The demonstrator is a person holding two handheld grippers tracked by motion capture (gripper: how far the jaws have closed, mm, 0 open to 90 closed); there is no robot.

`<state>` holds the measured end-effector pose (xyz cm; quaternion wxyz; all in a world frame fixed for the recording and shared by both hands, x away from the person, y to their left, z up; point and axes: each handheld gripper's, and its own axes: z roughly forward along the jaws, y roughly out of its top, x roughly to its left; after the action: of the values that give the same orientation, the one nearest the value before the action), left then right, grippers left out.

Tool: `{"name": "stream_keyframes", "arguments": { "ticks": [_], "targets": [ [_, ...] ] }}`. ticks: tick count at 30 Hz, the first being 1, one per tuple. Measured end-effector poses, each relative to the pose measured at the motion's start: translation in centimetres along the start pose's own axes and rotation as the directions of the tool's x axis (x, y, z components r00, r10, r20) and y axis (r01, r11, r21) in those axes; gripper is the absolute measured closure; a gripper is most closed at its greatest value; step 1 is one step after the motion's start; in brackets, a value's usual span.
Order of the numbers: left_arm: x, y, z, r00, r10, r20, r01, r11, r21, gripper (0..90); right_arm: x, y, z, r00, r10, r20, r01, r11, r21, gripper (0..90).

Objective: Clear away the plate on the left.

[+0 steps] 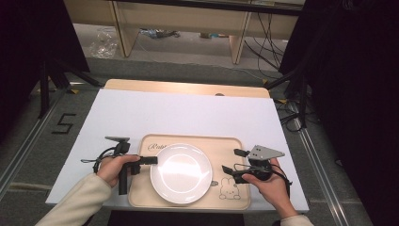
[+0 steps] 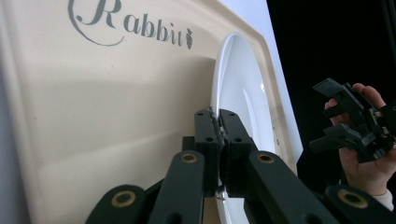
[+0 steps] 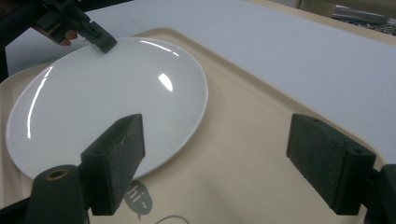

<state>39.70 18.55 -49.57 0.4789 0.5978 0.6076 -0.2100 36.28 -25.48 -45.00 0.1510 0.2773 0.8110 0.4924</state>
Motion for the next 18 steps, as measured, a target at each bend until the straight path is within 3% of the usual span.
{"name": "stream_keyframes", "arguments": {
  "ticks": [7,9,10,12,14,15,18],
  "targets": [
    [0.23,-0.07,0.14,0.9980,0.048,-0.041,-0.047,0.9988,0.016,84.4,0.00,0.00,0.01,1.0000,0.000,0.000,0.000,1.000,0.001,20.3],
    [0.21,-0.11,0.21,0.9942,0.086,-0.065,-0.084,0.9962,0.023,83.7,0.00,0.02,-0.09,1.0000,-0.005,0.006,0.005,1.000,0.017,20.3],
    [0.43,-0.02,0.24,0.9864,0.147,-0.074,-0.145,0.9890,0.026,80.5,0.01,-0.01,0.02,1.0000,0.000,-0.002,0.000,1.000,0.002,20.2],
    [0.40,0.09,0.08,0.9743,0.205,-0.093,-0.202,0.9786,0.037,76.6,0.01,-0.01,0.00,1.0000,-0.001,-0.001,0.001,1.000,0.001,20.3],
    [0.18,0.09,0.02,0.9734,0.207,-0.098,-0.207,0.9783,0.014,72.4,0.01,-0.01,0.00,1.0000,-0.001,-0.001,0.001,1.000,0.002,20.3],
    [-0.02,0.08,-0.04,0.9688,0.224,-0.106,-0.226,0.9742,-0.003,66.7,0.01,-0.01,-0.06,1.0000,-0.001,0.005,0.001,1.000,0.013,20.3],
    [-0.45,-0.04,-0.16,0.9378,0.312,-0.153,-0.321,0.9462,-0.041,55.6,-0.01,0.00,-0.10,0.9999,-0.005,0.009,0.005,1.000,0.021,20.3]
  ]
}}
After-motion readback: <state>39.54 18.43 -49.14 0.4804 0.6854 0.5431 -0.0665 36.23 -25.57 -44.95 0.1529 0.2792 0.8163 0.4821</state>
